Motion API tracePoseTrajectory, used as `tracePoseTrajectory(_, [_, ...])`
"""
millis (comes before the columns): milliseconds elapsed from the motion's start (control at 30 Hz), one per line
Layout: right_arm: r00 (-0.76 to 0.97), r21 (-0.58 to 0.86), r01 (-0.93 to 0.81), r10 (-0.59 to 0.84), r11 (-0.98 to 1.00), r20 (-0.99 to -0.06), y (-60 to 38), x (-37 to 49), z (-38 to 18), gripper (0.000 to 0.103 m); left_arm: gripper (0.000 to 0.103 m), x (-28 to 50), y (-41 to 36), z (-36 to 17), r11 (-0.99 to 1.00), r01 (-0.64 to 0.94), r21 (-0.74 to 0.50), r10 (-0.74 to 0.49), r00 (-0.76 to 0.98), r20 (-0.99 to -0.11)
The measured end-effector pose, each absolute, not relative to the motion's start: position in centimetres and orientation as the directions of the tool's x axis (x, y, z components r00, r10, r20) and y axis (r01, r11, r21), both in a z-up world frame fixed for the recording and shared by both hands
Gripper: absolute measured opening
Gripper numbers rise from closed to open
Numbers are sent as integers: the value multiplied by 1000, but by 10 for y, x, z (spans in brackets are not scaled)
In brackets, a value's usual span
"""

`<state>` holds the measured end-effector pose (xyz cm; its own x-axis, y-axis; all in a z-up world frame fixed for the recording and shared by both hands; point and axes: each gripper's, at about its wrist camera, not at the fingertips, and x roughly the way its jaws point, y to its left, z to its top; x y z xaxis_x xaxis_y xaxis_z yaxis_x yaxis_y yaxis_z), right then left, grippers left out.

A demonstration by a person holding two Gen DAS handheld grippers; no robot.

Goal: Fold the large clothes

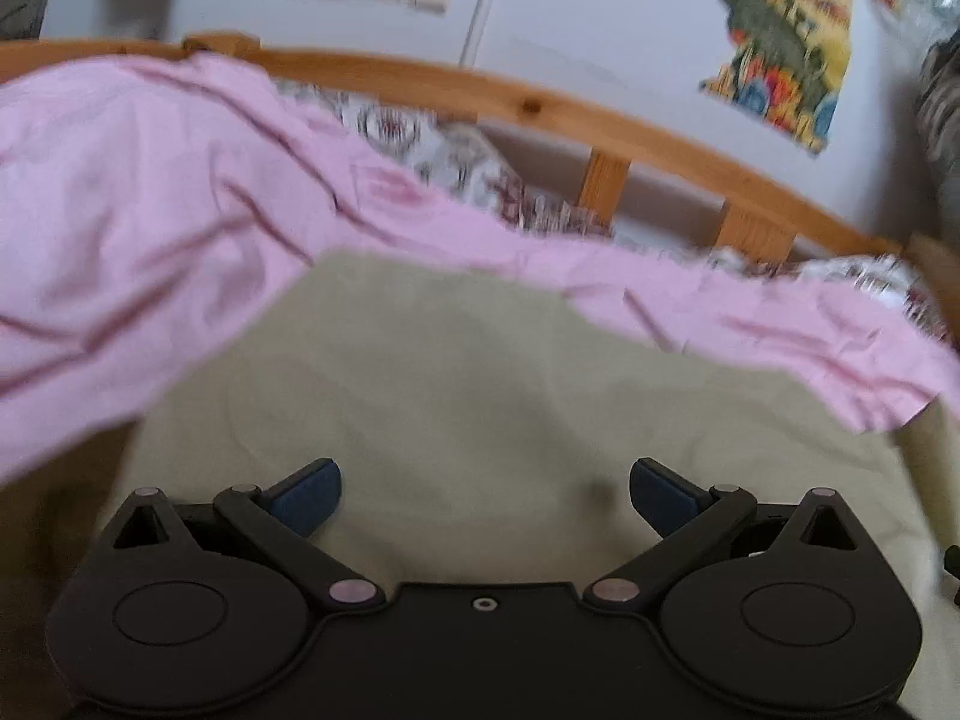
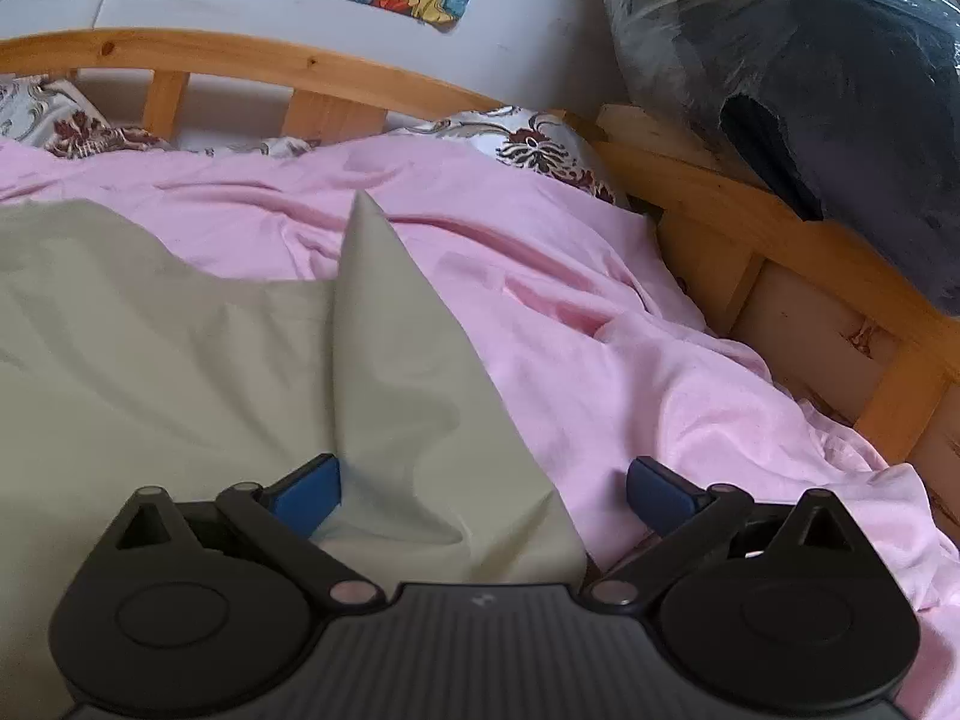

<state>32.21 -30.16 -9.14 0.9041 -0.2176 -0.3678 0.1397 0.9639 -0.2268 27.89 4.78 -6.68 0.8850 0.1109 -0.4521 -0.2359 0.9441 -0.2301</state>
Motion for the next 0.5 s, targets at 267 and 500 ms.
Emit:
tracePoseTrajectory(267, [969, -102, -41, 15, 994, -248, -265, 274, -52, 103, 102, 199, 65, -15, 920, -349, -179, 244, 867, -434])
tracePoseTrajectory(500, [957, -172, -210, 167, 962, -239, -204, 262, -59, 103, 102, 129, 97, -39, 850, -417, -321, 185, 808, -559])
